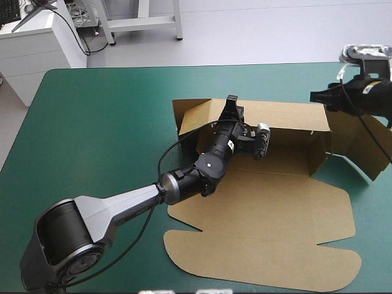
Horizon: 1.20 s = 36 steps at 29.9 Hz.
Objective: Fold the box
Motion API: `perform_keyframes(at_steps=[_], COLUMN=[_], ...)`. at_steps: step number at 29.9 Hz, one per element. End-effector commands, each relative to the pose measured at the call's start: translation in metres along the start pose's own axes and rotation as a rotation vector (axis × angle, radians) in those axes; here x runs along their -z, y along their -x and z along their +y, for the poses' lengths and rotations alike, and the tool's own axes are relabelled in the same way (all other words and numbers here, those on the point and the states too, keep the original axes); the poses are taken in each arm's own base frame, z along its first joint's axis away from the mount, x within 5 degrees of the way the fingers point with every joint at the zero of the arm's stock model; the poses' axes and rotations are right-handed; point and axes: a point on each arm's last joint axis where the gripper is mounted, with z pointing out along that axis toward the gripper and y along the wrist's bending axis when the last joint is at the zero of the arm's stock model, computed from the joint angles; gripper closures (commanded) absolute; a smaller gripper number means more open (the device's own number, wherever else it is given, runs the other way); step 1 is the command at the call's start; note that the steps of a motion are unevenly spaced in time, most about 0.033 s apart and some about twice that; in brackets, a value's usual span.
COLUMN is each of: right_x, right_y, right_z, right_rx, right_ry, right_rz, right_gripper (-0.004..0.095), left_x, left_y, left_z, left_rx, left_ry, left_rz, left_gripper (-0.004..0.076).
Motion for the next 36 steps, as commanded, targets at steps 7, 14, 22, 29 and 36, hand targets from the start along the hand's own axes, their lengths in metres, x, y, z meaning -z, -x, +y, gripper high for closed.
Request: perform_keyframes(at_steps=[7,14,22,29,36], right_x=[-0.040,-0.071,-0.106,-0.113,-0.112], right_y=[0.044,0.044,0.038,0.033,0.023], right_z=[-0.041,-0.083,-0.092,-0.092,-0.097], right_rx=[-0.120,-0.173,-0.168,-0.113,-0.056], right_ry=[-0.033,-0.014,0.005,0.017,-0.026], right_rz=[0.007,0.057,0.116,0.158,0.273], right_gripper=[0.0422,0.0422,0.0422,0.0422,0.0420], left_x=[0.015,0.015,0.015,0.015,0.015], left_y=[0.003,0.003,0.003,0.003,0.003], left_z=[0.026,0.026,0.026,0.026,0.026], left_rx=[0.016,0.016,0.023,0.021,0.021], left_ry=[0.060,0.061,0.059,0.058,0.059], left_rz=[-0.048,-0.046,-0.048,-0.050,-0.047], left_gripper=[0.0732,0.0732,0.0732,0.0732,0.0732])
